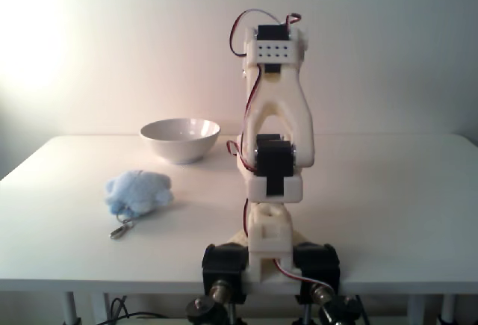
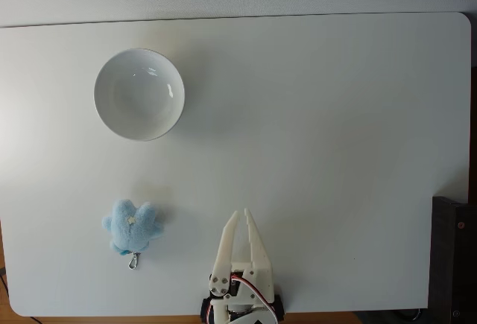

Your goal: Grasp a skyblue doll and put it into the bowl.

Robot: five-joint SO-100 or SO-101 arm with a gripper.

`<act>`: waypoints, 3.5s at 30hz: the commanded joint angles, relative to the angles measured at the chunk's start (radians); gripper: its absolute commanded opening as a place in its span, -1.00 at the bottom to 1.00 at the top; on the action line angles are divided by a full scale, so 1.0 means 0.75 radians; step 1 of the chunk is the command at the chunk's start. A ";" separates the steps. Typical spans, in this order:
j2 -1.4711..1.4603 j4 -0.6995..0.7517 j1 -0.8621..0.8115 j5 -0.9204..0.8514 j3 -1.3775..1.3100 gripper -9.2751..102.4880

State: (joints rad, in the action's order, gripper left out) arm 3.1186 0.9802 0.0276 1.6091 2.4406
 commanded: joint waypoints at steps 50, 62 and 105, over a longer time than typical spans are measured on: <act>0.368 -0.209 0.350 -0.014 0.239 0.86; 0.368 -0.225 0.587 -0.012 0.425 0.86; -1.219 -0.168 0.920 -0.012 -0.282 0.86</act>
State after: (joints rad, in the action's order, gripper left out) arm 2.2243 0.8345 0.7148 1.6076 2.2611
